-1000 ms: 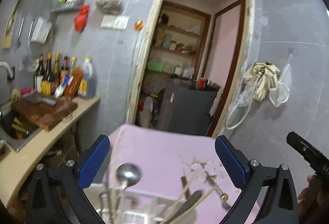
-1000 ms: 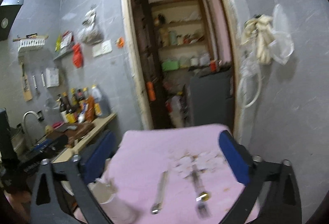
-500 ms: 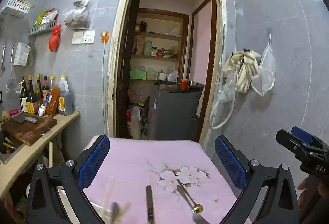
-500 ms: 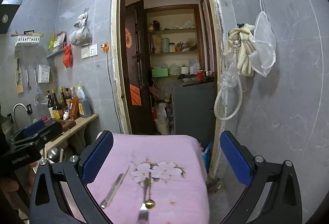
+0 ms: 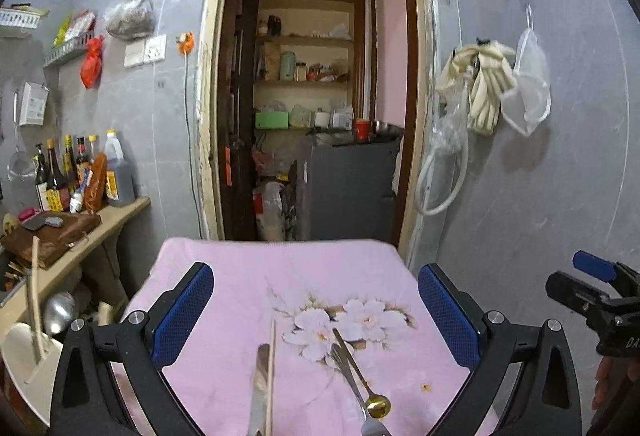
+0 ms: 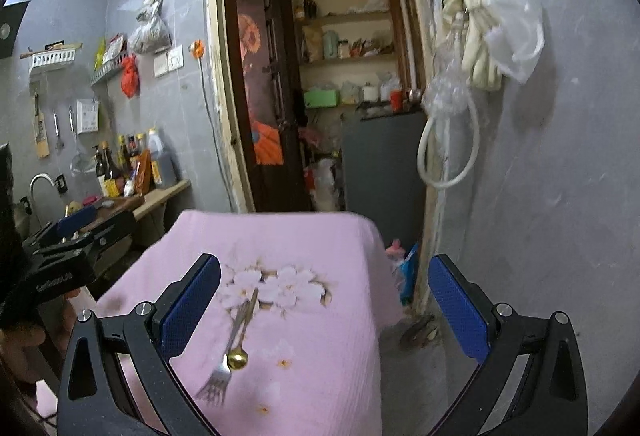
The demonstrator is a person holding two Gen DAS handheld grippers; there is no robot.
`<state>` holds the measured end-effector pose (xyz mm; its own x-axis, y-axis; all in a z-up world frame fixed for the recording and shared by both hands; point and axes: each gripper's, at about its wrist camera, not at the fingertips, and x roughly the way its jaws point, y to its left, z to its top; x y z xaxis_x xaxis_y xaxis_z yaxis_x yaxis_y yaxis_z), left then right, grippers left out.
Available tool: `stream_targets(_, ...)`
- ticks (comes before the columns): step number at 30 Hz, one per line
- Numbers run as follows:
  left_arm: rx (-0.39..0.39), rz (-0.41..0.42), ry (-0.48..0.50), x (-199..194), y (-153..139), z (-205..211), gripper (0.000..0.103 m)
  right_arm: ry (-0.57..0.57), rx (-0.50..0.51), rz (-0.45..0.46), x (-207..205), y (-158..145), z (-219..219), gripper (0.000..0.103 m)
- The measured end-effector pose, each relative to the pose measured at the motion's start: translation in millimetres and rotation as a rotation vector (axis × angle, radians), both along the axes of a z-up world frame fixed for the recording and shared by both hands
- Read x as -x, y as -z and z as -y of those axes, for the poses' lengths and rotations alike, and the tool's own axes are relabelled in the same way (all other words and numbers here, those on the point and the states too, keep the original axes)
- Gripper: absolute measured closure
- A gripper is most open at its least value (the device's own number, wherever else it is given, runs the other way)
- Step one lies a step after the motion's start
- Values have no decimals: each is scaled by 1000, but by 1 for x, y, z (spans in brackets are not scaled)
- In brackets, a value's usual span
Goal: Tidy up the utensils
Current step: 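Move both open tools back over the remaining utensils on the cloth, then close the left tool on a wooden chopstick while the right tool grasps the gold spoon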
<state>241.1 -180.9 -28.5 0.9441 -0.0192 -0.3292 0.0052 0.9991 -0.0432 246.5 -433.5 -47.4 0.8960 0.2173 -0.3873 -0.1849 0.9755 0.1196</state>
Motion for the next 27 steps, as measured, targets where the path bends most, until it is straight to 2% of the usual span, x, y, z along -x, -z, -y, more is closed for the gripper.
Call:
stream_targets(7,21,-91,12,-26,30,7,1,-27,-61,-111,-27,56,9,1)
stream_targets(11,45,-152,9,-38,50,5,11,-47,-83,-160,-36,84,7,6)
stream_targets(13,58,-189,-4,-45,61,1,15,-67,-80,-190,-42,94,3,21)
stream_targets(16,75,-244,-35,-54,75,-5,23,-97,-66,-233,-51,107,-6,35)
stream_targets(21,106,-353,-73,-69,96,-17,52,-169,-70,-281,-66,120,-27,46)
stream_targets(23,110,-372,-83,-70,102,-20,56,-202,-74,-305,-72,126,-36,49)
stream_targets(25,117,-390,-91,-72,108,-24,59,-229,-75,-328,-77,133,-45,60)
stream_targets(27,126,-409,-96,-73,115,-27,61,-251,-76,-347,-83,139,-54,65)
